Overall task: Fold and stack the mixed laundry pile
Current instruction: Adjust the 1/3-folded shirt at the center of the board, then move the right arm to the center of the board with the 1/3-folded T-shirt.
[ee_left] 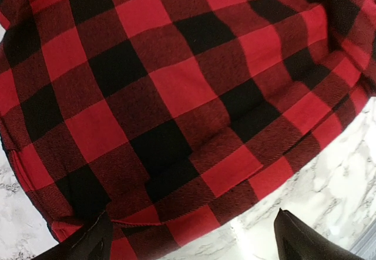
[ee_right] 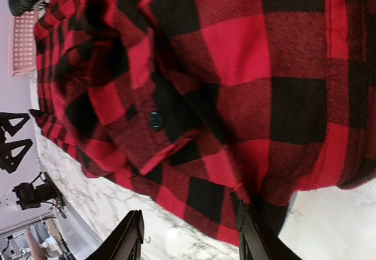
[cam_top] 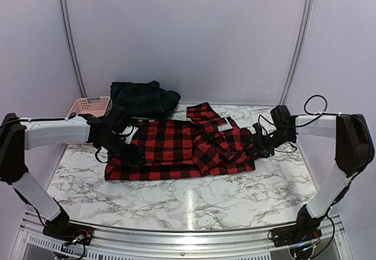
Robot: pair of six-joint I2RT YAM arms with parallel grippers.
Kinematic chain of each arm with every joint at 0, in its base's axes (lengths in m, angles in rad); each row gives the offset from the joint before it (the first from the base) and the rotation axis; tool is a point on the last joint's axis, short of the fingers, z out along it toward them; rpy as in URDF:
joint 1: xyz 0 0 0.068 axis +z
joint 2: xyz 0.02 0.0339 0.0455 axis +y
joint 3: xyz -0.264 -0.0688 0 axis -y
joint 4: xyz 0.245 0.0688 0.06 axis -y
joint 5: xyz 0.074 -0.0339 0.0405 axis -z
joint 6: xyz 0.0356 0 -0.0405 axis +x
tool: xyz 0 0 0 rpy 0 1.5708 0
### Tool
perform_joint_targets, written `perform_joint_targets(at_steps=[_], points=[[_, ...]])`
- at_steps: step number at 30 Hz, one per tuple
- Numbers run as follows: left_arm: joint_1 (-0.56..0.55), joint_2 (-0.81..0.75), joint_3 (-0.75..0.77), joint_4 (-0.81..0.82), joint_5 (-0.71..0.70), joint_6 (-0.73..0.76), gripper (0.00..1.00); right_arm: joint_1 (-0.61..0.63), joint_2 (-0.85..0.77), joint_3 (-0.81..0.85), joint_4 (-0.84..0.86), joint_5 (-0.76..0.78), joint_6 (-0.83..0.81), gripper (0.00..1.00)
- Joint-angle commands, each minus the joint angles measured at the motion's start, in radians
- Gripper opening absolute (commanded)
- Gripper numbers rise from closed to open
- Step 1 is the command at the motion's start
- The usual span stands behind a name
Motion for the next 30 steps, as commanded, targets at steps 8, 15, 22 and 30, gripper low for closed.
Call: perform_joint_targets(at_steps=[8,15,22,30], points=[[-0.008,0.165,0.093,-0.065,-0.107,0.176,0.99,0.063,0.163,0.054,-0.039,0.182,-0.105,0.49],[-0.018,0.299,0.198,-0.074,-0.356,0.153,0.99,0.066,0.193,0.038,-0.068,0.244,-0.118,0.36],[0.104,0.388,0.311,-0.076,-0.327,-0.020,0.98,0.063,0.190,-0.013,-0.081,0.257,-0.126,0.07],[0.161,0.240,0.220,-0.024,-0.080,-0.026,0.99,0.062,0.129,-0.073,-0.104,0.194,-0.111,0.00]])
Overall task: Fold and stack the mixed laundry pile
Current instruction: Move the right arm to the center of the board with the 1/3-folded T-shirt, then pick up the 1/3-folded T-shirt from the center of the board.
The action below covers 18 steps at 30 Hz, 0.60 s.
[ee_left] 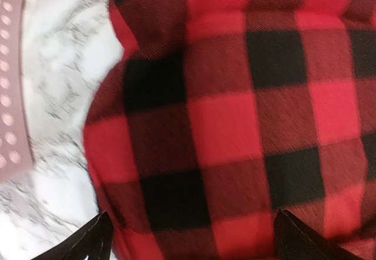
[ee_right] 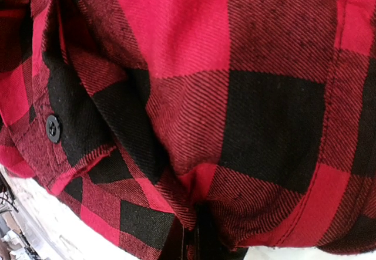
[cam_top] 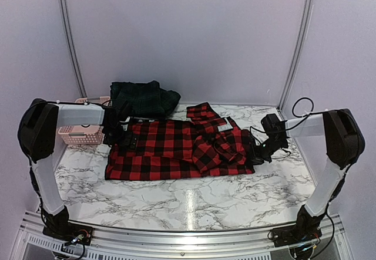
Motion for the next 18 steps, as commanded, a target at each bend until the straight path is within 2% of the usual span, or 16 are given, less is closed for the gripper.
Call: perform_joint_targets(at_steps=[1,3,8,11,13,18], points=[[-0.016,-0.166,-0.093,0.027,0.240,-0.001,0.99,0.003,-0.033,-0.081,-0.087,-0.010,0.012,0.00],[-0.034,-0.231,-0.142,0.032,0.322,0.005,0.99,0.002,-0.070,-0.116,-0.093,-0.024,0.024,0.00],[-0.091,-0.313,-0.261,0.013,0.372,-0.030,0.99,0.000,-0.164,-0.211,-0.115,-0.047,0.038,0.00],[-0.133,-0.351,-0.293,0.037,0.396,-0.027,0.99,-0.014,-0.230,-0.193,-0.128,-0.008,0.043,0.30],[-0.166,-0.356,-0.283,0.049,0.387,-0.005,0.99,-0.017,-0.275,-0.156,-0.117,-0.009,0.046,0.39],[-0.202,-0.293,-0.213,0.056,0.376,0.020,0.99,0.007,-0.301,-0.028,-0.072,-0.059,0.039,0.42]])
